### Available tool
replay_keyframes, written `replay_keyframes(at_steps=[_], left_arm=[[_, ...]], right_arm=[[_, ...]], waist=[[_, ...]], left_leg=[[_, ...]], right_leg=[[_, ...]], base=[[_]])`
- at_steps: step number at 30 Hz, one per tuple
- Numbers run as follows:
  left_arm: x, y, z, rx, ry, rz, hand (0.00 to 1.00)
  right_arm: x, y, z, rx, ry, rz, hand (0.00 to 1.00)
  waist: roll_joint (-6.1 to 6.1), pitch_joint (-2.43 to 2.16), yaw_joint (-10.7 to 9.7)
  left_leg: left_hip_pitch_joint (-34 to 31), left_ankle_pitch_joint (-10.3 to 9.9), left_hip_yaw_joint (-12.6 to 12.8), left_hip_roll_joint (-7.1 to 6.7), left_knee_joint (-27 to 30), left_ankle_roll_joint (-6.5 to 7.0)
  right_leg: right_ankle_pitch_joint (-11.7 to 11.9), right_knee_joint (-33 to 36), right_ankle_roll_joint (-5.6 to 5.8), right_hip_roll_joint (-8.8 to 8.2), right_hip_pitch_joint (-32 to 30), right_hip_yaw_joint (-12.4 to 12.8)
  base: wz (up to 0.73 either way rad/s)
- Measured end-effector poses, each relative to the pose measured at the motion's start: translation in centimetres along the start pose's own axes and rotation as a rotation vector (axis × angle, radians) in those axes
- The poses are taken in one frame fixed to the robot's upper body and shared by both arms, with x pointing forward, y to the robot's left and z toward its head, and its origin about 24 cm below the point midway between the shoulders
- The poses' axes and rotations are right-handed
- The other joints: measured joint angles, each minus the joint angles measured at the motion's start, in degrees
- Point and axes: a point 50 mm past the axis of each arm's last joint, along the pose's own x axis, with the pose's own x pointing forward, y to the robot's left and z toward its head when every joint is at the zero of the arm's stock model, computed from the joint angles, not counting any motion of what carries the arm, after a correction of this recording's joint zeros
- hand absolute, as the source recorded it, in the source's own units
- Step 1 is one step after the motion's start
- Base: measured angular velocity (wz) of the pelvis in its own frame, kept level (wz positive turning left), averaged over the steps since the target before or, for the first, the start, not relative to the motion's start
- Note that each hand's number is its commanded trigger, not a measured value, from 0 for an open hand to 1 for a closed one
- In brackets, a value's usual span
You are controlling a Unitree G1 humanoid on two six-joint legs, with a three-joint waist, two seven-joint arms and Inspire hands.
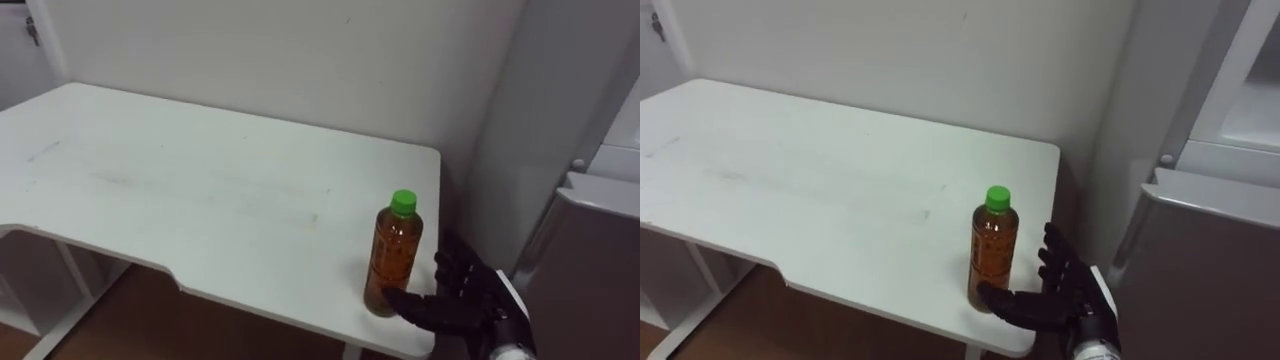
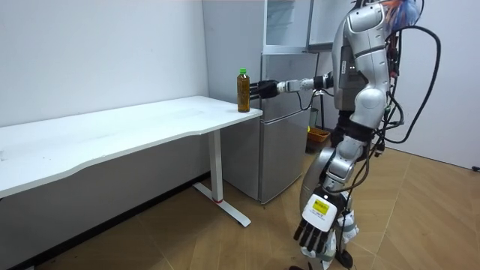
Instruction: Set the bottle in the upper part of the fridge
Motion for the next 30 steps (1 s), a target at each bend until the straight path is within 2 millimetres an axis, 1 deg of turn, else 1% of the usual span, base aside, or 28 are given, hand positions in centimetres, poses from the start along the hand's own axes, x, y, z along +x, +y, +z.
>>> replay_keyframes(at_steps=[3, 9, 13, 16, 19, 22, 24, 27, 30], left_arm=[[0.0, 0.0, 0.2, -0.001, -0.008, 0.001, 0.00], [0.0, 0.0, 0.2, 0.007, -0.008, -0.002, 0.00], [0.0, -0.3, 0.3, 0.024, -0.012, -0.011, 0.00], [0.0, -0.3, 0.3, 0.025, -0.012, -0.013, 0.00], [0.0, -0.3, 0.3, 0.025, -0.011, -0.016, 0.00], [-0.1, -0.7, 0.3, 0.049, -0.015, -0.030, 0.00], [-0.1, -0.9, 0.2, 0.063, -0.012, -0.040, 0.00], [-0.1, -1.0, 0.0, 0.066, -0.002, -0.048, 0.00], [-0.1, -1.1, 0.1, 0.068, -0.004, -0.061, 0.00]], right_arm=[[0.0, -0.1, 0.0, 0.000, 0.000, -0.013, 0.00], [0.0, -0.1, 0.0, 0.000, 0.001, -0.035, 0.00], [0.0, 0.0, -0.1, 0.001, 0.002, -0.035, 0.00], [0.0, 0.1, -0.1, -0.001, 0.005, -0.034, 0.00], [0.0, 0.3, -0.2, -0.001, 0.009, -0.027, 0.00], [0.0, 0.6, -0.3, -0.003, 0.014, -0.022, 0.00], [0.0, 0.5, -0.4, -0.002, 0.017, -0.037, 0.00], [0.1, 0.5, -0.4, -0.005, 0.017, -0.049, 0.00], [0.6, 0.8, 0.4, -0.005, -0.008, -0.039, 0.00]], waist=[[0.07, -0.04, 0.12], [0.25, -0.17, 0.97], [0.43, -0.18, 1.04], [0.65, -0.28, 1.03], [1.02, -0.23, 1.12], [1.51, 0.09, 1.25], [1.66, 0.19, 1.57], [1.66, 0.19, 2.12], [1.68, 0.18, 2.43]], left_leg=[[-0.93, 0.01, -0.39, 0.02, 0.15, 0.01], [-1.43, 0.18, -0.69, -0.11, 0.37, 0.15], [-1.50, 0.24, -0.86, -0.12, 0.62, 0.15], [-1.47, 0.24, -1.01, -0.12, 0.82, 0.15], [-1.38, 0.25, -1.20, -0.12, 1.06, 0.16], [-1.46, 0.28, -1.38, -0.13, 1.32, 0.20], [-1.52, 0.29, -1.39, -0.14, 1.40, 0.20], [-1.77, 0.31, -1.39, -0.16, 1.48, 0.18], [-2.34, 0.52, -1.38, -0.16, 1.42, 0.13]], right_leg=[[0.00, 0.40, 0.00, 0.01, -0.69, -0.22], [0.00, 0.97, 0.00, -0.16, -1.27, -0.26], [0.00, 1.12, -0.01, -0.17, -1.18, -0.30], [0.00, 1.19, -0.01, -0.17, -1.00, -0.48], [0.00, 1.24, -0.01, -0.17, -0.69, -0.75], [-0.02, 1.49, -0.03, -0.21, -0.61, -1.03], [-0.05, 1.50, -0.06, -0.23, -0.65, -1.03], [-0.30, 1.76, -0.16, -0.30, -1.05, -0.94], [-0.38, 1.87, -0.19, -0.31, -1.65, -0.98]], base=[[0.04], [0.01], [0.00], [0.01], [0.05], [0.04], [0.00], [0.00], [0.00]])
